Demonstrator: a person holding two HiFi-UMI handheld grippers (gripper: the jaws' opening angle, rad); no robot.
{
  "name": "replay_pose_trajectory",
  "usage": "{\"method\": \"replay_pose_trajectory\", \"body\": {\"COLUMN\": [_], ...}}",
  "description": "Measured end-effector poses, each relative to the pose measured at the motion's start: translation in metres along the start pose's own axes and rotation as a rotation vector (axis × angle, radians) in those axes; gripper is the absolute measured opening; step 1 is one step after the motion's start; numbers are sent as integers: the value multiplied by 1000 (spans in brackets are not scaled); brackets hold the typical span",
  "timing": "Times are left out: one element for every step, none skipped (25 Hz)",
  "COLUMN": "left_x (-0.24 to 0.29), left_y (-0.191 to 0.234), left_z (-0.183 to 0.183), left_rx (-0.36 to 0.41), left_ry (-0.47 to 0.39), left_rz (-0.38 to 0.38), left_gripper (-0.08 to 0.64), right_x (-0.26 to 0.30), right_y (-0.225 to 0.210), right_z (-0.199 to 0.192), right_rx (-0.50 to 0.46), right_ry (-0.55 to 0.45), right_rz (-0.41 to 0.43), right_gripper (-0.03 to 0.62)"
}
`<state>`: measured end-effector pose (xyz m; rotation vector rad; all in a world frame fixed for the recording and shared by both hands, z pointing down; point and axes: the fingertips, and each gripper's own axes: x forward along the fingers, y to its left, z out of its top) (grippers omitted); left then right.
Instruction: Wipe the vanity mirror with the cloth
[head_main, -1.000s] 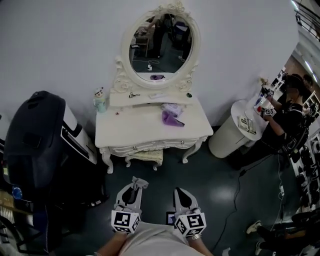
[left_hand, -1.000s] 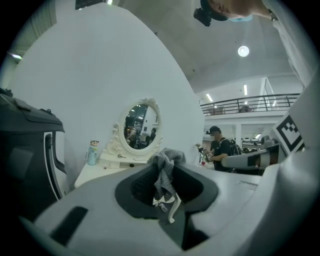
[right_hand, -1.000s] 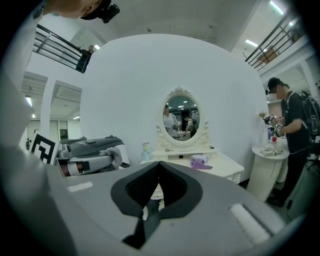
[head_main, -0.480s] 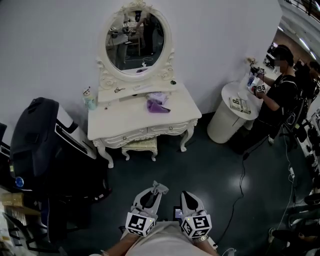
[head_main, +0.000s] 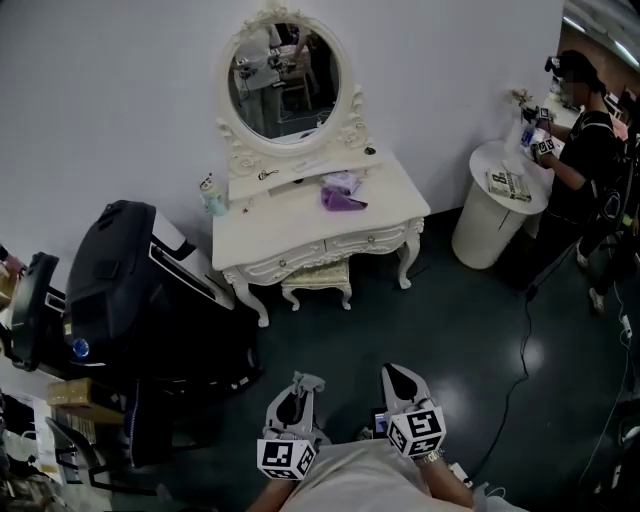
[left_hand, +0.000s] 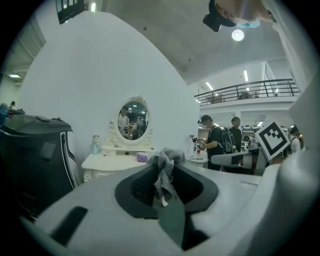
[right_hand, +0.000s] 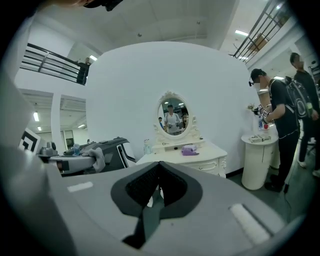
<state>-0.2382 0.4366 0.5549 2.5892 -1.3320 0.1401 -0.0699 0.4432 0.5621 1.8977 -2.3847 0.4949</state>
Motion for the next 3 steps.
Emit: {"method": "replay_pose_trajectory", "body": {"left_x": [-4,-8,-12], "left_y": [-1,-3,-6], "left_z": [-2,-3,-5], "left_rx": [-1,-3,-4], "left_ry": [-3,-6,-9], "left_rz": [3,5,5], "left_gripper": [81,81,81], "right_x": [-4,-7,-11], "right_y": [4,8,11], "right_z": [1,2,3], "right_rx": [-8,-15,-22], "right_ry": [-9,-17,-25], "right_rz": [6,12,17], "right_gripper": [6,6,6]}}
